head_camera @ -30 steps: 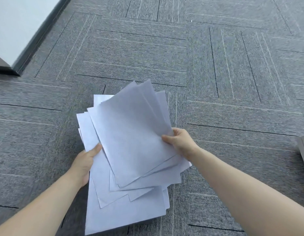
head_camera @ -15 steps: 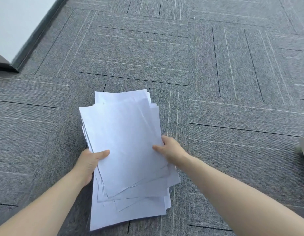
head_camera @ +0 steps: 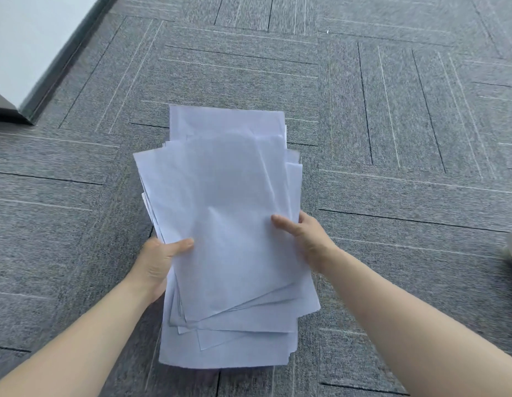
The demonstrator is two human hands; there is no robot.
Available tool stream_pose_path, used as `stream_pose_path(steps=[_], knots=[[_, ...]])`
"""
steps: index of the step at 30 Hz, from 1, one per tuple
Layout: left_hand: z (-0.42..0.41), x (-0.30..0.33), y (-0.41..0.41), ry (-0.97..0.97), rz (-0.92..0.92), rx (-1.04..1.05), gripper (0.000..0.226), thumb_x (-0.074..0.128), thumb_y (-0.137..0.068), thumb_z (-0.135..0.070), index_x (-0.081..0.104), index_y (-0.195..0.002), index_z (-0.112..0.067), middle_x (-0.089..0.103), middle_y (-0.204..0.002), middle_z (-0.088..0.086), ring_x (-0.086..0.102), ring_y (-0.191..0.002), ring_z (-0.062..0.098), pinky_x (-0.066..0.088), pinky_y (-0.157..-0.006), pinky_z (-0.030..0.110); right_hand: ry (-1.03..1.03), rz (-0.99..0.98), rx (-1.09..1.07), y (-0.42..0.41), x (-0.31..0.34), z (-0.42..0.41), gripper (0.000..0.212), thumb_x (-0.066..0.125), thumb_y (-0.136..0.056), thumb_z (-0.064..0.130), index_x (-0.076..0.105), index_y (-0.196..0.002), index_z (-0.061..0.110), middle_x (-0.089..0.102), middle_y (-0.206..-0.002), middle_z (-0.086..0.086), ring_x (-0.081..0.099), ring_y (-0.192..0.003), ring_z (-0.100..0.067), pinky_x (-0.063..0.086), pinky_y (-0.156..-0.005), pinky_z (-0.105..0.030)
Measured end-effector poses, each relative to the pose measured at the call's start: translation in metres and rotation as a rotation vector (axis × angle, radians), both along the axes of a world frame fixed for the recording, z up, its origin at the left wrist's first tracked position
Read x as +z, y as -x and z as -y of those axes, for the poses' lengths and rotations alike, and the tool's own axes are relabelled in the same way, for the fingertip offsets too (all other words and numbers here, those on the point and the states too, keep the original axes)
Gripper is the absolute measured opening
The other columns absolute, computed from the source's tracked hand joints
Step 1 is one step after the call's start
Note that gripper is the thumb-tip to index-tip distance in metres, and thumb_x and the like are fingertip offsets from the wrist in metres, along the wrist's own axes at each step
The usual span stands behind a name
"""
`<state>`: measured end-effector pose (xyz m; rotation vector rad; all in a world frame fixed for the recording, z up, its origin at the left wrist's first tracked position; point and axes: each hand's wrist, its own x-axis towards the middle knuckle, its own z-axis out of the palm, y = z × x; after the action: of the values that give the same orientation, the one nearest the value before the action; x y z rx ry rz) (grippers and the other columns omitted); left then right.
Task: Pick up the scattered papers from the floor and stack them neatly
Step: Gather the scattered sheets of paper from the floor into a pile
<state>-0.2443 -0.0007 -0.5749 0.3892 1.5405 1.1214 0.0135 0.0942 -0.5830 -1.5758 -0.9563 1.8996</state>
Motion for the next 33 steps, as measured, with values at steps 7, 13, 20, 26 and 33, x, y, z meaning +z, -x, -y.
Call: stream_pose_path(steps=[7,13,20,26,33], knots=[[-0.011,0.004,-0.015,-0.025,0.112,0.020,0.031,0.069,-0.075,0.003,0.069,-0.105,-0.007,0.073,-0.106,0.016,0.070,-0.096,0.033,0.056,-0.084,0.046,0.060,-0.191,0.084,-0.002,0.016,-0.006,0.029,0.070,-0.081,-0.003,0.070,-0.109,0.002,0.073,-0.102,-0.020,0.071,-0.086,-0.032,0.058,-0.082,-0.046],[-0.016,-0.001,-0.022,-0.025,0.051,0.027,0.030,0.065,-0.079,0.005,0.080,-0.079,-0.021,0.077,-0.090,0.003,0.072,-0.087,0.023,0.052,-0.088,0.042,0.015,-0.150,0.065,0.002,0.010,-0.001,0.029,0.065,-0.086,-0.005,0.067,-0.114,0.000,0.071,-0.113,-0.024,0.070,-0.094,-0.034,0.057,-0.087,-0.047],[-0.029,0.000,-0.032,-0.027,0.077,0.099,0.033,0.076,-0.066,-0.001,0.071,-0.098,-0.005,0.072,-0.106,0.020,0.067,-0.100,0.040,0.051,-0.091,0.055,-0.022,-0.089,-0.012,-0.002,0.024,-0.012,0.027,0.064,-0.087,-0.004,0.067,-0.114,-0.002,0.073,-0.103,-0.020,0.071,-0.088,-0.031,0.059,-0.080,-0.044],[-0.030,0.013,-0.056,0.010,0.055,0.101,0.019,0.078,-0.062,-0.006,0.077,-0.080,-0.009,0.075,-0.095,0.014,0.071,-0.089,0.035,0.054,-0.088,0.053,-0.064,0.028,0.021,-0.015,0.039,-0.009,0.018,0.063,-0.088,-0.001,0.073,-0.096,0.011,0.076,-0.094,-0.013,0.072,-0.088,-0.031,0.058,-0.085,-0.049],[-0.027,0.055,-0.070,0.075,-0.005,0.058,0.023,0.079,-0.069,-0.002,0.073,-0.091,-0.008,0.075,-0.099,0.012,0.070,-0.096,0.033,0.051,-0.093,0.053,-0.070,0.173,0.002,-0.032,0.076,0.010,0.012,0.066,-0.086,0.008,0.075,-0.086,0.016,0.077,-0.097,-0.015,0.072,-0.095,-0.035,0.055,-0.088,-0.058]])
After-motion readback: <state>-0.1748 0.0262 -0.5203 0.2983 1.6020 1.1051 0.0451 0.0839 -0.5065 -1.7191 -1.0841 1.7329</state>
